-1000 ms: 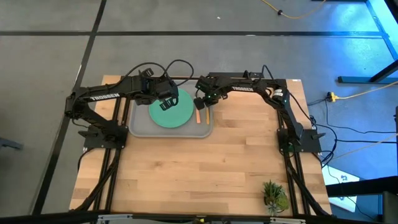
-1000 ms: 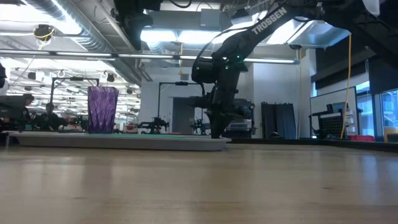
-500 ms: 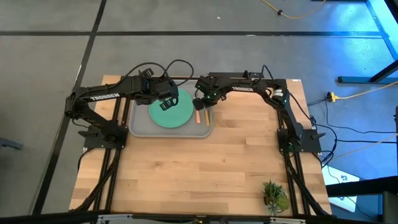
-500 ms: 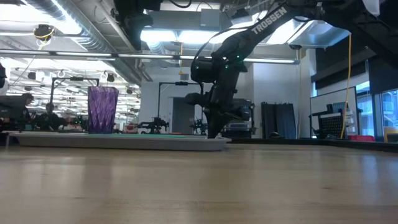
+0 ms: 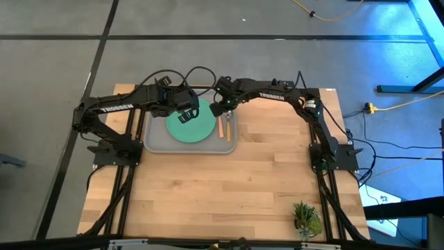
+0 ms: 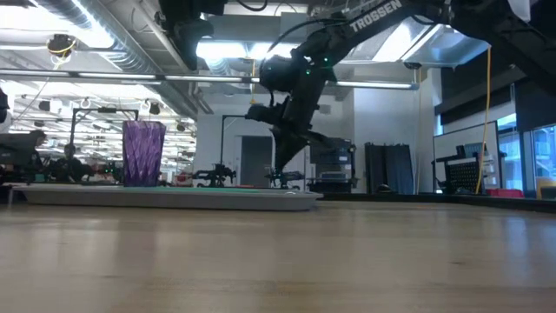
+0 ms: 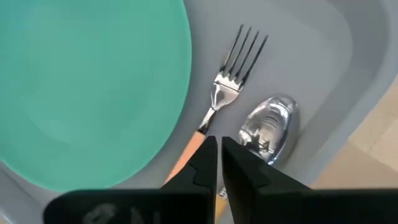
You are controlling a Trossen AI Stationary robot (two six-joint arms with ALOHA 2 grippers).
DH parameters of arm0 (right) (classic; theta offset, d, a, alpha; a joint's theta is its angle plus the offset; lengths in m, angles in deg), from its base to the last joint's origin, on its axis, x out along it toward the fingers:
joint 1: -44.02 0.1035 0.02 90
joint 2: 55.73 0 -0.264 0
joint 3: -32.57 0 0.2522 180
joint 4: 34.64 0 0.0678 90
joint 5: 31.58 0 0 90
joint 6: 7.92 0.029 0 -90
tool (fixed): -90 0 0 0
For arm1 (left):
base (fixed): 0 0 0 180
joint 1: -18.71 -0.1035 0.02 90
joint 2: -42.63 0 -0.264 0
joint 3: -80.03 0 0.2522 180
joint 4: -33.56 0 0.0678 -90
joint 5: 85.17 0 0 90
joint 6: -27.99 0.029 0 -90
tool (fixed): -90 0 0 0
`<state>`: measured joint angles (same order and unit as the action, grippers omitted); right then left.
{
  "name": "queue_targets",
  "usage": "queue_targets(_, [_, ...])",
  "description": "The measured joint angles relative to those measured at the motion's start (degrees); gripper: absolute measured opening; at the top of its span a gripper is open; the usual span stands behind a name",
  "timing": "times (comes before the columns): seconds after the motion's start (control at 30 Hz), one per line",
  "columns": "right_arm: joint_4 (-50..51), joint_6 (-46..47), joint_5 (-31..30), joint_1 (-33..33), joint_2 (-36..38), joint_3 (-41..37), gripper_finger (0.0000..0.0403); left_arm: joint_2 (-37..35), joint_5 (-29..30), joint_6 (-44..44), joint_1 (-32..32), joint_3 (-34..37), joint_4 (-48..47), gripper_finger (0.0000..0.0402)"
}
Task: Pick and place plate/cup/fork/spoon on tray
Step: Put the orange spoon on the right side of the light orange fork
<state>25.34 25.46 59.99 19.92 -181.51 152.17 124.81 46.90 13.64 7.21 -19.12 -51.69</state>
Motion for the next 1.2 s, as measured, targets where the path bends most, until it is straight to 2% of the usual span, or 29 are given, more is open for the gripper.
queue_targets(0.2, [3.30, 2.21, 0.05, 0.00, 0.00, -0.36, 0.0027, 0.01, -0.01, 0.00, -0.02, 0.00, -0.01, 0.0050])
queue_targets(0.43, [8.16, -8.33, 0.03, 0.40, -0.09, -0.40, 0.0027, 0.00, -0.01, 0.00, -0.02, 0.00, -0.03, 0.0050])
queue_targets(0.7, [6.81, -3.28, -0.32, 1.67, -0.39, -0.47, 0.0026, 0.00, -0.01, -0.02, 0.00, 0.00, -0.02, 0.0050])
queue_targets(0.87, [5.16, -2.35, -0.16, 0.67, -0.39, -0.47, 0.0006, 0.01, -0.01, -0.04, 0.01, 0.00, -0.03, 0.0050])
queue_targets(1.0, [4.61, -2.36, -0.01, 0.25, -0.39, -0.47, 0.0018, 0.01, -0.01, -0.07, 0.00, 0.00, -0.03, 0.0050])
queue_targets(1.2, [4.60, -8.27, 0.48, 0.61, -0.40, -0.47, 0.0041, -0.01, -0.01, -0.09, -0.01, 0.00, -0.02, 0.0050])
